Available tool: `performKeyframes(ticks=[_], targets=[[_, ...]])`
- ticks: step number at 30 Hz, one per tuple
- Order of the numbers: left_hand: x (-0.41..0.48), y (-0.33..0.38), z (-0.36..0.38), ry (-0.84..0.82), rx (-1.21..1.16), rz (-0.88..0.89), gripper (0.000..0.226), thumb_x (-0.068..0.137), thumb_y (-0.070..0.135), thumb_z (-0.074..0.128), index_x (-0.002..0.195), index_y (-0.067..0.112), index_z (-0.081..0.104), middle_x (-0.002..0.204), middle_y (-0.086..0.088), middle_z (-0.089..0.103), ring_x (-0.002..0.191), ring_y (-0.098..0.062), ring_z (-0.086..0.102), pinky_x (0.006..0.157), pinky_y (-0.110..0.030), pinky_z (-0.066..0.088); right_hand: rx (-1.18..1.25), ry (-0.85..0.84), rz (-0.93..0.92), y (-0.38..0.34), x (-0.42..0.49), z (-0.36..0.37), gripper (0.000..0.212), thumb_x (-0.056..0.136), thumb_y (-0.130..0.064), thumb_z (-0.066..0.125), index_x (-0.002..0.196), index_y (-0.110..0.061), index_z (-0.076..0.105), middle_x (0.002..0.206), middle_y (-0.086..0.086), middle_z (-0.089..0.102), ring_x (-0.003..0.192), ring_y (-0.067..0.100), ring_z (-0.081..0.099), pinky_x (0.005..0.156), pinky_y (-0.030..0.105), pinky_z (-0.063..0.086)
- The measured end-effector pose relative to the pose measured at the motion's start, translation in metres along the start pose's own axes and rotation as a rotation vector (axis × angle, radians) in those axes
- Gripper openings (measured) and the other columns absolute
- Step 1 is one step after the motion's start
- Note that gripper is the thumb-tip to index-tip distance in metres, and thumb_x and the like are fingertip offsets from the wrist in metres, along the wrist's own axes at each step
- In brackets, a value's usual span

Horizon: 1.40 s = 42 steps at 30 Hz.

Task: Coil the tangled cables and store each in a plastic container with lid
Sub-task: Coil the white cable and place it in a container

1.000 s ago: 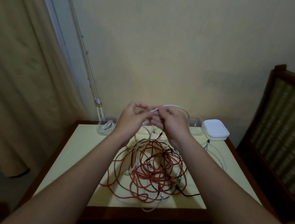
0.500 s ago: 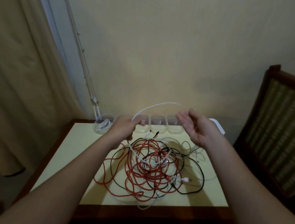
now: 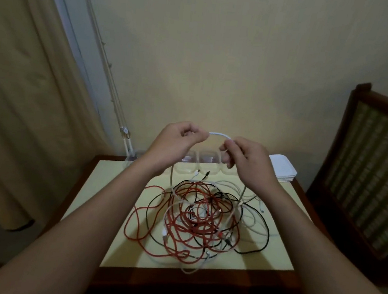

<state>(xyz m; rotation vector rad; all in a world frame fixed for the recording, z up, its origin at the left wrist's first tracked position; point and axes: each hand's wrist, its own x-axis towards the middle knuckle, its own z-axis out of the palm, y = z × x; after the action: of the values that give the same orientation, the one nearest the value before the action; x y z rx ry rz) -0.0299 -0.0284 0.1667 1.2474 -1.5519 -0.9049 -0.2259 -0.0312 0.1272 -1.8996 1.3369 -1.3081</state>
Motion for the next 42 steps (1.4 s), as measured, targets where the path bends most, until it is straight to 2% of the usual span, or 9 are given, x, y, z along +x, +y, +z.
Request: performKeyframes(ticks=[7, 13, 18, 24, 28, 30, 36, 39, 42], targets=[[-0.004, -0.029, -0.041, 0.135, -0.075, -0.163, 0.022, 0.095, 0.027, 0.067, 0.099, 0.007, 0.075, 0.072, -0.002, 0.042, 0.050, -0.012, 0.032, 0.048, -0.023, 0.028, 0.238, 0.198, 0.295, 0.031, 0.001, -0.027, 0.022, 0.104, -0.024, 0.054, 0.092, -0.021, 0.071, 0.080, 0.000, 0.075, 0.064, 0.013, 0.067, 0.073, 0.038, 0.054], [-0.010, -0.011, -0.014, 0.043, -0.152, -0.108, 0.020, 0.095, 0.029, 0.068, 0.095, 0.011, 0.076, 0.061, 0.009, 0.041, 0.050, -0.008, 0.030, 0.045, -0.021, 0.027, -0.057, 0.021, 0.053, -0.012, -0.002, -0.009, 0.036, 0.097, -0.041, 0.064, 0.129, -0.027, 0.065, 0.115, -0.014, 0.069, 0.103, 0.004, 0.063, 0.090, 0.024, 0.048], [-0.011, 0.007, 0.002, -0.049, -0.286, -0.098, 0.013, 0.095, 0.023, 0.068, 0.089, 0.013, 0.072, 0.055, 0.012, 0.041, 0.048, -0.008, 0.029, 0.044, -0.020, 0.027, -0.112, -0.048, -0.103, -0.032, -0.006, 0.008, 0.025, 0.105, -0.026, 0.051, 0.087, -0.023, 0.067, 0.061, -0.007, 0.056, 0.056, 0.002, 0.051, 0.059, 0.019, 0.039], [-0.022, -0.020, -0.034, 0.056, -0.240, -0.174, 0.014, 0.093, 0.026, 0.069, 0.091, 0.012, 0.073, 0.057, 0.009, 0.041, 0.044, -0.006, 0.029, 0.041, -0.018, 0.025, 0.068, 0.236, 0.210, 0.004, 0.004, -0.027, 0.031, 0.104, -0.021, 0.047, 0.079, -0.022, 0.066, 0.064, -0.004, 0.055, 0.056, 0.013, 0.049, 0.054, 0.028, 0.036], [-0.026, -0.025, -0.037, 0.113, -0.278, -0.155, 0.014, 0.094, 0.022, 0.068, 0.096, 0.009, 0.072, 0.057, 0.010, 0.042, 0.046, -0.007, 0.029, 0.044, -0.021, 0.023, -0.060, 0.118, 0.262, 0.007, 0.004, -0.033, 0.013, 0.096, -0.028, 0.063, 0.102, -0.021, 0.072, 0.088, -0.002, 0.070, 0.084, 0.023, 0.067, 0.076, 0.035, 0.051], [-0.028, -0.019, -0.028, 0.085, -0.321, -0.163, 0.014, 0.095, 0.020, 0.067, 0.098, 0.007, 0.071, 0.056, 0.010, 0.042, 0.047, -0.007, 0.029, 0.042, -0.019, 0.023, -0.126, 0.042, 0.208, -0.003, 0.002, -0.023, 0.042, 0.092, -0.035, 0.068, 0.133, -0.024, 0.063, 0.114, -0.002, 0.068, 0.105, 0.019, 0.064, 0.099, 0.038, 0.050], [-0.031, -0.004, -0.005, -0.005, -0.336, -0.151, 0.013, 0.094, 0.022, 0.069, 0.094, 0.010, 0.072, 0.056, 0.009, 0.040, 0.048, -0.008, 0.028, 0.043, -0.020, 0.024, -0.737, 0.035, -0.079, -0.028, -0.013, 0.012, 0.066, 0.094, -0.063, 0.050, 0.153, -0.035, 0.038, 0.168, 0.012, 0.013, 0.155, 0.035, 0.005, 0.121, 0.057, 0.002], [-0.036, 0.001, 0.003, -0.045, -0.350, -0.137, 0.013, 0.094, 0.022, 0.068, 0.090, 0.010, 0.070, 0.056, 0.009, 0.041, 0.049, -0.008, 0.028, 0.042, -0.020, 0.025, -0.482, -0.013, -0.210, -0.032, -0.019, 0.023, 0.040, 0.099, -0.043, 0.049, 0.134, -0.027, 0.062, 0.151, 0.010, 0.050, 0.145, 0.028, 0.038, 0.116, 0.044, 0.024], [-0.037, 0.003, 0.002, -0.051, -0.393, -0.138, 0.014, 0.096, 0.022, 0.066, 0.090, 0.010, 0.068, 0.053, 0.010, 0.043, 0.045, -0.006, 0.027, 0.040, -0.018, 0.024, -0.045, -0.171, -0.148, -0.034, -0.025, 0.020, 0.021, 0.105, -0.020, 0.049, 0.094, -0.025, 0.066, 0.074, -0.004, 0.070, 0.070, 0.014, 0.064, 0.072, 0.035, 0.050]])
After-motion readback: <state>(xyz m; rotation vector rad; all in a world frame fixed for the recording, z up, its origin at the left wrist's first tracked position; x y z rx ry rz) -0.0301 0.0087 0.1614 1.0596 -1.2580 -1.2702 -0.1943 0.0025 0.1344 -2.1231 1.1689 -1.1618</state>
